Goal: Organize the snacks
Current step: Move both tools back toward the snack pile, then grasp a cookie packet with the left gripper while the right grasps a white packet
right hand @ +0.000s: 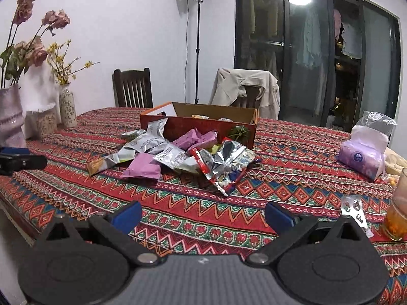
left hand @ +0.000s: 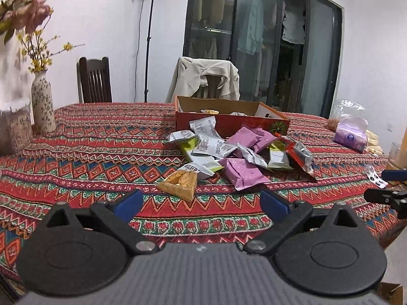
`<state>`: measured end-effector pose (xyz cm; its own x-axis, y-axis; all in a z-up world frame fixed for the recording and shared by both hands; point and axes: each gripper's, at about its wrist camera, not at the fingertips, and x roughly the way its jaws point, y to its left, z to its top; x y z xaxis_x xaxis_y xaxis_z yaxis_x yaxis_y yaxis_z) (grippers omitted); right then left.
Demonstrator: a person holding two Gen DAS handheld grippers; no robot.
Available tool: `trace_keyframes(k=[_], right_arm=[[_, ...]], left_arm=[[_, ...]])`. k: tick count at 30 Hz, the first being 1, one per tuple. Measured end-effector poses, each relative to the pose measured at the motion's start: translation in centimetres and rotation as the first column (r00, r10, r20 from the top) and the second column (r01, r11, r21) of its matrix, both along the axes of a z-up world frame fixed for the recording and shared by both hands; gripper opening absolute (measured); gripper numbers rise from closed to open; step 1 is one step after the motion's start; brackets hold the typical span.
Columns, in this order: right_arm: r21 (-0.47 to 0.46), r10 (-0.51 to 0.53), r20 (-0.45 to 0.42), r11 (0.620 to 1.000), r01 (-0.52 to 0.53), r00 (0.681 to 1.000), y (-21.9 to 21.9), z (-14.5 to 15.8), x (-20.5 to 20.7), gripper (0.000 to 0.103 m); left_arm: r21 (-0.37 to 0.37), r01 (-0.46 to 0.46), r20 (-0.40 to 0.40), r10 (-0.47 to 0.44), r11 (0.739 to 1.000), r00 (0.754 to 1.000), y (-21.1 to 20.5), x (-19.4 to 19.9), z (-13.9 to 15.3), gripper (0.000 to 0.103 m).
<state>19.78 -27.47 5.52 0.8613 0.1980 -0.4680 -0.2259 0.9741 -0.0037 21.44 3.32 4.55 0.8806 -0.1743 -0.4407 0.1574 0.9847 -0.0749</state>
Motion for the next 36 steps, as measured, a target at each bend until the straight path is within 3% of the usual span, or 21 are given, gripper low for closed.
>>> trace_keyframes(k=[6,11,20,26,30,33,36], right_arm=[[0.015,0.009,0.002,1.0,-0.009,1.0,0.4,0.4,2.0,0.103],[0.035,0.024,-0.013,0.999,-0.023,1.0,1.0,0.2,4.1,0.099],[0.061,0.084,-0.057,0.995,-0.08,0.995,4.0,-0.5,8.9,0.084],[0.062,0.142,-0.059,0.988,-0.138,0.988,7.0,-0.3,13.2,0.076],[0.038,0.126,-0.081,0.992,-0.123,0.989,9.6,-0.8,17.7,0.068],[0.027,0.099,-0.121,0.995,-0.096,0.988,10.9,-1.8,21.1,0.058],[0.002,0.067,-0.146,0.998,-0.067,0.987,11.7,-2.9,23.6,0.057]], left_arm=[[0.002,0.016,-0.027,-0.016,1.0,1.0,0.1,2.8,-0.9,0.098],[0.044,0.044,-0.053,-0.041,0.998,0.998,0.0,6.4,-1.9,0.084],[0.111,0.131,-0.107,-0.119,0.985,0.987,0.4,13.6,-3.7,0.083],[0.082,0.175,-0.166,-0.16,0.981,0.973,0.8,16.4,-5.2,0.074],[0.035,0.176,-0.188,-0.166,0.984,0.968,1.5,17.0,-5.6,0.072],[0.038,0.165,-0.183,-0.155,0.986,0.971,1.7,17.1,-5.6,0.053],[0.03,0.152,-0.18,-0.145,0.988,0.973,1.8,17.0,-5.5,0.047]])
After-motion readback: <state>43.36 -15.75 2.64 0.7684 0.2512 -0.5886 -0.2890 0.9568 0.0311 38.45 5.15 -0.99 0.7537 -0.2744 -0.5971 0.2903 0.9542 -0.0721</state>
